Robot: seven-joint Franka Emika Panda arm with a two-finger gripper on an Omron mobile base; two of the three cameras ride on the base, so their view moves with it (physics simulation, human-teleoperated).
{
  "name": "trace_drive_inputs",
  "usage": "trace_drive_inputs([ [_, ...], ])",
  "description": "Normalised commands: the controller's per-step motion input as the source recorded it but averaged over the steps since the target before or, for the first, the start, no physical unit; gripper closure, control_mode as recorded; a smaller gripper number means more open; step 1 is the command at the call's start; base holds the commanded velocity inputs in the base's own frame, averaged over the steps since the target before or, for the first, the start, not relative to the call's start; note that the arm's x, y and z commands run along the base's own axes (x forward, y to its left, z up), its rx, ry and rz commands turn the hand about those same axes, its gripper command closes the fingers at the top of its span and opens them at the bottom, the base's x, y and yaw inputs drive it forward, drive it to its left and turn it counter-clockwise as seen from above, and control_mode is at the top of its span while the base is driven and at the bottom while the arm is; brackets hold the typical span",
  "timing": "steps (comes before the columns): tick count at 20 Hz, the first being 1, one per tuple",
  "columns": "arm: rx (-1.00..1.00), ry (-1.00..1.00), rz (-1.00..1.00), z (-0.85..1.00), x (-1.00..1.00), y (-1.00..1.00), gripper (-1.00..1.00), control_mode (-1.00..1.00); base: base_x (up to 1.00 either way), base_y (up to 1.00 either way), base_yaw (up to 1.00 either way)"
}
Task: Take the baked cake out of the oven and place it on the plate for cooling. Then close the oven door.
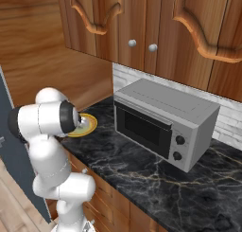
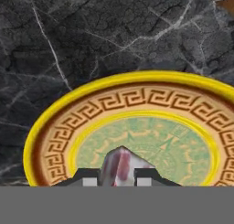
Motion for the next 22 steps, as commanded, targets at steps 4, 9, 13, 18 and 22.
trace_drive_inputs([
  [4, -0.01, 0.02, 0.00, -0.20, 0.18, 0.01, -1.00, -1.00, 0.00, 0.00, 0.00],
  [9, 0.00, 0.00, 0.00, -0.01, 0.00, 0.00, -1.00, -1.00, 0.00, 0.00, 0.00],
  [13, 0.00, 0.00, 0.00, 0.51, -0.38, 0.00, -1.00, -1.00, 0.00, 0.00, 0.00],
  [18, 0.03, -0.01, -0.01, 0.94, -0.54, -0.04, -1.00, -1.00, 0.00, 0.00, 0.00],
  [22, 0.11, 0.00, -0.01, 1.00, -0.51, -0.14, -1.00, -1.00, 0.00, 0.00, 0.00],
])
